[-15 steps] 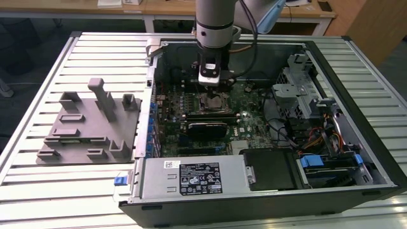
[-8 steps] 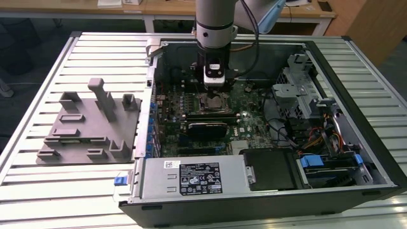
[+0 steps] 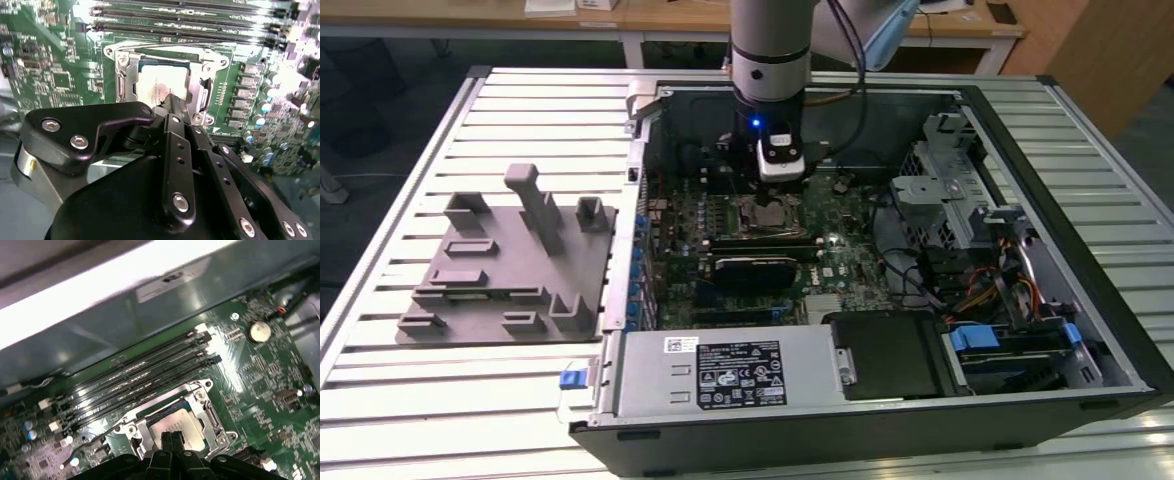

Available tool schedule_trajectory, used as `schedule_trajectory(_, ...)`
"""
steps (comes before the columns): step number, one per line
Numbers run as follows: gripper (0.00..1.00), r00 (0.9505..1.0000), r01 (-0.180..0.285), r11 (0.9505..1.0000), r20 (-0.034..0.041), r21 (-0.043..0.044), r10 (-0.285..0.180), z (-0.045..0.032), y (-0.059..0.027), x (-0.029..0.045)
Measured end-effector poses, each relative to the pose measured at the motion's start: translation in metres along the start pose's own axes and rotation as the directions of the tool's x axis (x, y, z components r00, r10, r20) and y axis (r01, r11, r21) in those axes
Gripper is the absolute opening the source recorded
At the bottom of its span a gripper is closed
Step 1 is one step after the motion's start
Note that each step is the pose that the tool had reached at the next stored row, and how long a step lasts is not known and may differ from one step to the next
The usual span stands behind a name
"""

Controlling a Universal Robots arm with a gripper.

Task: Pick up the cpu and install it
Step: 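Close the cpu cover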

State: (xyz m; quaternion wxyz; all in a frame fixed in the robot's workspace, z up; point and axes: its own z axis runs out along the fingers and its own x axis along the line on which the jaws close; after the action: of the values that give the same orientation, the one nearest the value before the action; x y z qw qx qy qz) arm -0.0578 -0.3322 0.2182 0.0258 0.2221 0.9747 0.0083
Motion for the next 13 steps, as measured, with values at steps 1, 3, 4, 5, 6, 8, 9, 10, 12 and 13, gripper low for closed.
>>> schedule_trajectory(1, 0.11, 0.9998, 0.018, 0.9998, -0.0001, 0.0002, -0.018, 0.0, 0.0, 0.0)
schedule_trajectory(3, 0.11, 0.9988, 0.048, 0.9988, 0.0013, 0.0037, -0.048, 0.0002, 0.0, 0.0)
schedule_trajectory(4, 0.11, 0.9982, 0.06, 0.9982, 0.0017, 0.0055, -0.06, 0.0003, 0.0, 0.0)
schedule_trajectory(5, 0.11, 0.9975, 0.071, 0.9974, 0.001, 0.0053, -0.071, 0.0007, -0.0001, 0.0)
schedule_trajectory(6, 0.11, 0.9967, 0.082, 0.9966, 0.0001, 0.0053, -0.082, 0.001, -0.0002, 0.0001)
schedule_trajectory(8, 0.11, 0.9945, 0.105, 0.9945, -0.0011, 0.0045, -0.105, 0.0015, -0.0002, 0.0001)
schedule_trajectory(9, 0.11, 0.9929, 0.119, 0.9929, -0.0017, 0.0038, -0.119, 0.0018, -0.0002, 0.0001)
schedule_trajectory(10, 0.11, 0.9909, 0.135, 0.9909, -0.0021, 0.0031, -0.135, 0.0021, -0.0002, 0.0002)
schedule_trajectory(12, 0.11, 0.9866, 0.163, 0.9866, -0.0027, 0.0019, -0.163, 0.0024, -0.0002, 0.0002)
schedule_trajectory(13, 0.11, 0.985, 0.173, 0.985, -0.0028, 0.0016, -0.173, 0.0024, -0.0002, 0.0002)
